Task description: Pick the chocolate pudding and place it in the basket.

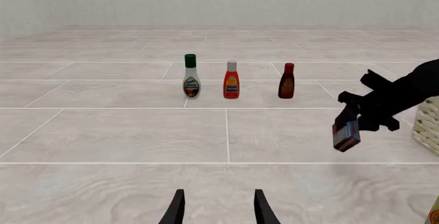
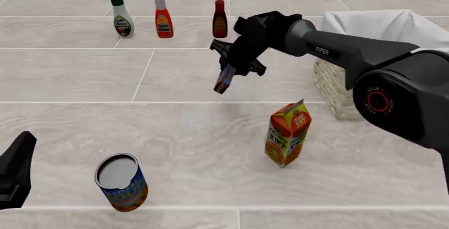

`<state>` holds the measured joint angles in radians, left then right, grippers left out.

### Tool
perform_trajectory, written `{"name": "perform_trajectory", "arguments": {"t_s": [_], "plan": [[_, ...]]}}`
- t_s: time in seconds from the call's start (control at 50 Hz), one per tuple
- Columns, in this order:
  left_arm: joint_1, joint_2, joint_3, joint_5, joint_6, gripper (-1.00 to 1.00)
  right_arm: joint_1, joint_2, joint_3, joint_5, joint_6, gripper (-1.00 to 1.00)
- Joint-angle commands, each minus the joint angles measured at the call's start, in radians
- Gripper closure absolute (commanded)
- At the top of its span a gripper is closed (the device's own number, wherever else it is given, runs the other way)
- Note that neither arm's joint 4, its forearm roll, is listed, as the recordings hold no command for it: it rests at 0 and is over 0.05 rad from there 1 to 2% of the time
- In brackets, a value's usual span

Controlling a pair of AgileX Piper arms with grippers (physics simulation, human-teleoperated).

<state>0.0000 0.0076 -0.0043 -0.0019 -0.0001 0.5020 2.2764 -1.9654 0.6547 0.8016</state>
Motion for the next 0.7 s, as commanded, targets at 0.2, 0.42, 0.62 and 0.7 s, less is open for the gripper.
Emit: {"name": "perform_trajectory", "arguments": {"t_s": [0.2,0.42,0.62,0.7], "plan": [[0.0,0.0,0.0,0.0,0.0,-1.0,-0.046,-0.115,-0.034,-0.042,-0.15,1.0],[0.0,0.0,0.0,0.0,0.0,-1.0,-0.103,-0.252,0.042,-0.114,-0.241,1.0],[0.0,0.0,0.0,0.0,0.0,-1.0,-0.152,-0.39,0.154,-0.191,-0.303,1.0],[0.0,0.0,0.0,0.0,0.0,-1.0,-0.183,-0.458,0.216,-0.226,-0.331,1.0]]}}
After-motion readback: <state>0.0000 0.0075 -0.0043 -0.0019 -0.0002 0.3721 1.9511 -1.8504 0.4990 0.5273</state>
